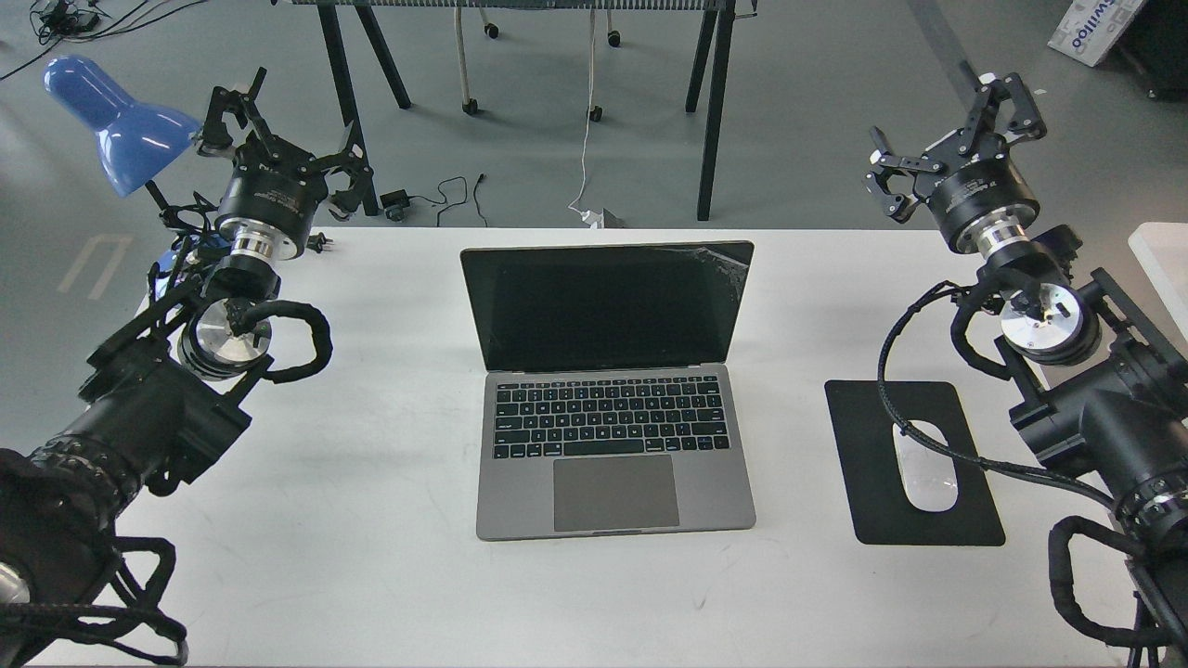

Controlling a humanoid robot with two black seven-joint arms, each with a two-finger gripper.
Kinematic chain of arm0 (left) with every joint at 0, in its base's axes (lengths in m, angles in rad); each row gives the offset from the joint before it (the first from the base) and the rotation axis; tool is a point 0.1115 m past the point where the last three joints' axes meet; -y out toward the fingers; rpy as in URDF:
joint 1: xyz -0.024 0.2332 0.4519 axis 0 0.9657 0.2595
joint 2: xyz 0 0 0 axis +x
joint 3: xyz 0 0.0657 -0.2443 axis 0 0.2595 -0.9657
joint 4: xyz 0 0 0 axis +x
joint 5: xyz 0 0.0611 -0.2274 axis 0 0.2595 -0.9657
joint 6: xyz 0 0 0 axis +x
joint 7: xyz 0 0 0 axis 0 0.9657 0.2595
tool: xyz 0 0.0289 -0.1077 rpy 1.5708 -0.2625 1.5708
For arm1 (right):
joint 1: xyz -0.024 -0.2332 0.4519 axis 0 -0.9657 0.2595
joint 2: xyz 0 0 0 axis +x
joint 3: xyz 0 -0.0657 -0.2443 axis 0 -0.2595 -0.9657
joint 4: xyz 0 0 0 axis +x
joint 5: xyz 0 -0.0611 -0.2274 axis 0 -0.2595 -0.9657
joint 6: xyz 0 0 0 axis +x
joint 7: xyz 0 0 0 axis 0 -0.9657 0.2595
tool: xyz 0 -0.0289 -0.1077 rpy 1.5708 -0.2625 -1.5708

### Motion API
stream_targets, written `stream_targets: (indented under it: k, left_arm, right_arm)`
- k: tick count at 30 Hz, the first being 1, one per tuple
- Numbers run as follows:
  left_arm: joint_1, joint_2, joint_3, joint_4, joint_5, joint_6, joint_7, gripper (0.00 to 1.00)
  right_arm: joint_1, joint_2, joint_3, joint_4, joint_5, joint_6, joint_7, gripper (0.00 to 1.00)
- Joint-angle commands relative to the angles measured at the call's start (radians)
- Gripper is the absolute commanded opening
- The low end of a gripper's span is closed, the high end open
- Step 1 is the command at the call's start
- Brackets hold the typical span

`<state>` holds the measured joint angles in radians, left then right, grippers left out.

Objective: Close notebook with right arm

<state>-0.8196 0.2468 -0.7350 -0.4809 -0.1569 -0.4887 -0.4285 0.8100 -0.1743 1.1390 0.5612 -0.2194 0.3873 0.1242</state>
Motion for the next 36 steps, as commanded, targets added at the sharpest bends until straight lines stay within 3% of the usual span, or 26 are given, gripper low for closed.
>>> stream_targets:
  k: [1, 8, 19, 36]
  left_arm:
    - [0.0, 0.0, 0.0, -0.001, 0.0, 0.0, 0.0, 1.0]
    - [0.0, 0.0, 0.002, -0.001, 0.0, 0.0, 0.0, 1.0]
    - [0.0, 0.0, 0.002, -0.001, 0.0, 0.0, 0.0, 1.0]
    - [0.0, 0.0, 0.003, -0.001, 0.0, 0.0, 0.002, 1.0]
  right_arm:
    - [0.092, 0.071, -0.083, -0.142, 0.0, 0.008, 0.002, 1.0]
    - [0.132, 0.162, -0.145, -0.205, 0.0, 0.012, 0.002, 1.0]
    - [0.072, 0.13, -0.277, -0.167, 0.0, 0.101, -0.005, 1.0]
    - [-0.169, -0.129, -0.519, 0.315, 0.0, 0.101, -0.003, 1.0]
